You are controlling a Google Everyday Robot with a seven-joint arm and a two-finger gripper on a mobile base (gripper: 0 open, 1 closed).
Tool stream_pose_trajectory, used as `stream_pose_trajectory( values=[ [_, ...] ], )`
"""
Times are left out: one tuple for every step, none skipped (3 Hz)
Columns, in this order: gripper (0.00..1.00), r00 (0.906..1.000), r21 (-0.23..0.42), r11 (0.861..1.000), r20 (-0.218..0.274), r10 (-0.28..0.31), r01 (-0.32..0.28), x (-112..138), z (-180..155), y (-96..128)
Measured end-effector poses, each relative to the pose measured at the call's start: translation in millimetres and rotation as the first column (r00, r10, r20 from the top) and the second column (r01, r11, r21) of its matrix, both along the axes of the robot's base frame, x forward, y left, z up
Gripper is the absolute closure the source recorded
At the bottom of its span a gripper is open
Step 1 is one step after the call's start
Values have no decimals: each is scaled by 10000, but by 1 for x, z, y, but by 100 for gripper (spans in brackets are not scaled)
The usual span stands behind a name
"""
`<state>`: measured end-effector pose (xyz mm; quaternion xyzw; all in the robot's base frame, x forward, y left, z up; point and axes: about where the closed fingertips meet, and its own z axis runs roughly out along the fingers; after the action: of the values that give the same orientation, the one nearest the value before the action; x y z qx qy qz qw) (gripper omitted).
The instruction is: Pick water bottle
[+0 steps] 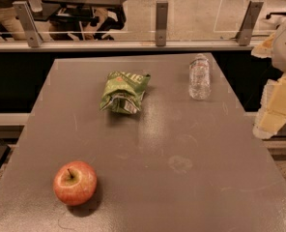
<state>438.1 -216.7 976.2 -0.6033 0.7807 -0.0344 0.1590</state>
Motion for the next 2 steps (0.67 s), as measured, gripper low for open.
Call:
stream_pose_trajectory(
  values=[
    [0,9996,6,9996,74,283,-283,6,-3,2],
    [0,9962,13,9964,190,853,-853,18,-11,5]
  ],
)
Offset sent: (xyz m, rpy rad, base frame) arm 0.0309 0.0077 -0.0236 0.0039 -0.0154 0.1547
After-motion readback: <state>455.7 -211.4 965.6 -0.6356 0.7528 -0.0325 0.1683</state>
